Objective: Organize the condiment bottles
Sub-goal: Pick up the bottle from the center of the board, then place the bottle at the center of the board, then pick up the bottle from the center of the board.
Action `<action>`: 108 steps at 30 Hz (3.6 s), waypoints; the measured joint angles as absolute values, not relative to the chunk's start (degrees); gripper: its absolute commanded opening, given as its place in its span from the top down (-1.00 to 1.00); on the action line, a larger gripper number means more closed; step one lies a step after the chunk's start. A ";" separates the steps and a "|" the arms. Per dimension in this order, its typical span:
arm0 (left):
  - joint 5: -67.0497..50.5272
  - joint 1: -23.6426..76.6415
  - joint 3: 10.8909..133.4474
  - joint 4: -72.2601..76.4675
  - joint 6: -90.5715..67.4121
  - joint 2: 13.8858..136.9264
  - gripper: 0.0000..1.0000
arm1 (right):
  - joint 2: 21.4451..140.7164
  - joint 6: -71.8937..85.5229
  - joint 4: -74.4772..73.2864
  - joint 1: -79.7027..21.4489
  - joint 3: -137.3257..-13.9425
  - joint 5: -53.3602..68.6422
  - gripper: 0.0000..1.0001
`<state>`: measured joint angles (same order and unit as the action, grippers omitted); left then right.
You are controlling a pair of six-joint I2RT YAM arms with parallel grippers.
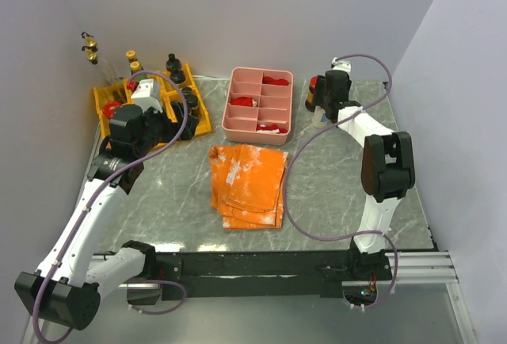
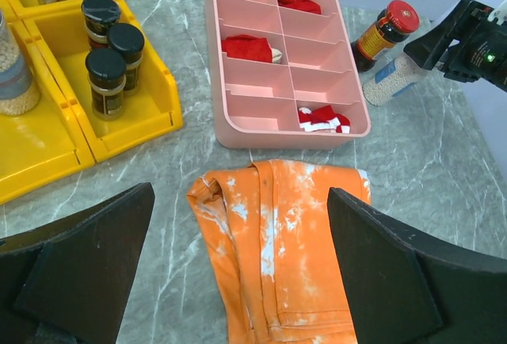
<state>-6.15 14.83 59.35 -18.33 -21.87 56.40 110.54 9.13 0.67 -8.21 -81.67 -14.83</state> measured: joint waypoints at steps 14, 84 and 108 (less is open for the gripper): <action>-1.10 14.70 59.35 -18.31 -21.89 55.37 -0.93 | 101.67 8.88 -2.87 -10.07 -73.06 -15.99 0.16; 24.75 7.31 59.13 -26.28 -34.72 56.53 -0.93 | 85.30 12.64 -2.28 -73.36 -69.58 -27.51 -1.00; 9.87 16.03 51.90 -42.68 -37.41 49.36 -0.91 | 58.08 16.75 -4.73 -73.36 -43.53 -36.07 -1.00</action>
